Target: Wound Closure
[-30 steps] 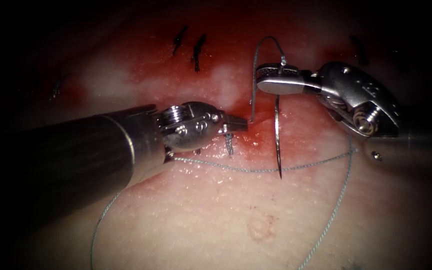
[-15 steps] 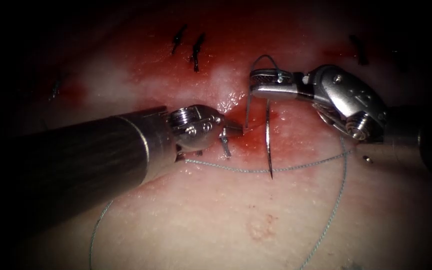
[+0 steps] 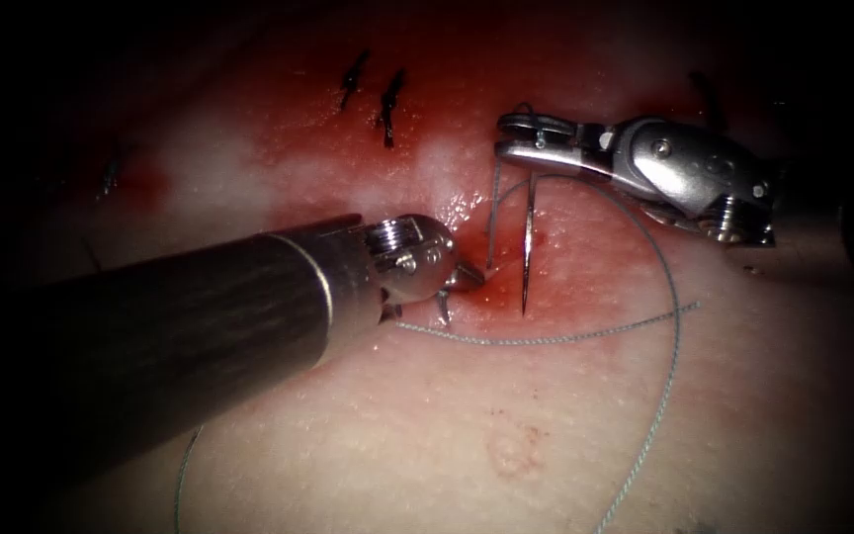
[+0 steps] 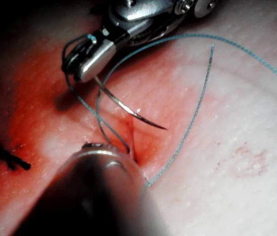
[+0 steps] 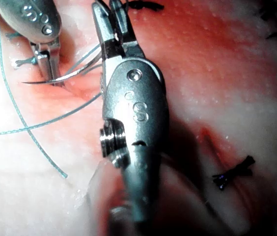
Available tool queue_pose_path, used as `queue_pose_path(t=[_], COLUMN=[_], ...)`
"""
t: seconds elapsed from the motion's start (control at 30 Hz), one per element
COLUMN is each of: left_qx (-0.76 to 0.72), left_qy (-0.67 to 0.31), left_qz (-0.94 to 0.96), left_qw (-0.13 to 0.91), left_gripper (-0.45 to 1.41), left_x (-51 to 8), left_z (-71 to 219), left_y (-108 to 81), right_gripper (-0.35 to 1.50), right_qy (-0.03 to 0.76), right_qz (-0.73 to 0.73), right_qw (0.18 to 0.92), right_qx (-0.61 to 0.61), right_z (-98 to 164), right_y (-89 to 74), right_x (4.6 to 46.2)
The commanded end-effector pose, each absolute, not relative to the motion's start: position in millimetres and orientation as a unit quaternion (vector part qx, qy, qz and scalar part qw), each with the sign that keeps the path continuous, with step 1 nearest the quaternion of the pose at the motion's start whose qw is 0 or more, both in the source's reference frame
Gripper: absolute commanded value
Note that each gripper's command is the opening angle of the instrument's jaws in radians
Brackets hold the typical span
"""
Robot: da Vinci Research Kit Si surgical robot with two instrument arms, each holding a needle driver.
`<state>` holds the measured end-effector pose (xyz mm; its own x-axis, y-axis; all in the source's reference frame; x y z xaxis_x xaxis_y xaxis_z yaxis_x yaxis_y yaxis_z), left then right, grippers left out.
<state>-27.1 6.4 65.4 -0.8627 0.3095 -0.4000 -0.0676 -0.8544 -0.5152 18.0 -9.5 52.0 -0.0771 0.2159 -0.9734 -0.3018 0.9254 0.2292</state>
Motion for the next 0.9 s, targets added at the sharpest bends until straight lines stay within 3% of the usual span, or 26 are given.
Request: queue_pose_path(t=[0.03,0.13,0.17,0.2,0.27,0.3,0.33,0.37,0.43,0.9], left_qx=[-0.241,-0.243,-0.244,-0.245,-0.245,-0.245,-0.245,-0.246,-0.239,-0.237], left_qy=[-0.255,-0.256,-0.256,-0.256,-0.257,-0.259,-0.259,-0.26,-0.249,-0.248], left_qz=[0.931,0.93,0.93,0.93,0.93,0.929,0.929,0.929,0.933,0.933], left_qw=[0.103,0.1,0.099,0.097,0.096,0.1,0.1,0.099,0.1,0.105], left_gripper=[-0.45,-0.45,-0.33,-0.08,0.02,0.24,0.24,0.37,0.79,0.83], left_x=[-27.6,-27.7,-27.7,-27.7,-27.7,-27.7,-27.7,-27.7,-27.8,-27.7], left_z=[66.2,66.3,66.3,66.4,66.5,66.5,66.5,66.5,66.4,66.4], left_y=[6.4,6.6,6.7,6.9,7.0,7.1,7.1,7.2,7.4,7.3], right_gripper=[-0.35,-0.35,-0.35,-0.35,-0.35,-0.35,-0.35,-0.35,-0.35,-0.35], right_qy=[0.708,0.706,0.706,0.706,0.707,0.71,0.71,0.711,0.718,0.739], right_qz=[0.185,0.177,0.175,0.17,0.162,0.143,0.143,0.136,0.11,0.062], right_qw=[0.68,0.683,0.684,0.684,0.685,0.685,0.685,0.684,0.678,0.653], right_qx=[-0.038,-0.054,-0.059,-0.068,-0.069,-0.085,-0.085,-0.088,-0.111,-0.154], right_z=[52.9,53.0,53.1,53.1,53.2,53.4,53.4,53.5,53.7,53.6], right_y=[-9.3,-9.5,-9.5,-9.7,-9.8,-10.0,-10.0,-10.1,-10.4,-10.5], right_x=[18.7,18.9,19.0,19.3,19.6,20.0,20.0,20.2,20.9,20.9])
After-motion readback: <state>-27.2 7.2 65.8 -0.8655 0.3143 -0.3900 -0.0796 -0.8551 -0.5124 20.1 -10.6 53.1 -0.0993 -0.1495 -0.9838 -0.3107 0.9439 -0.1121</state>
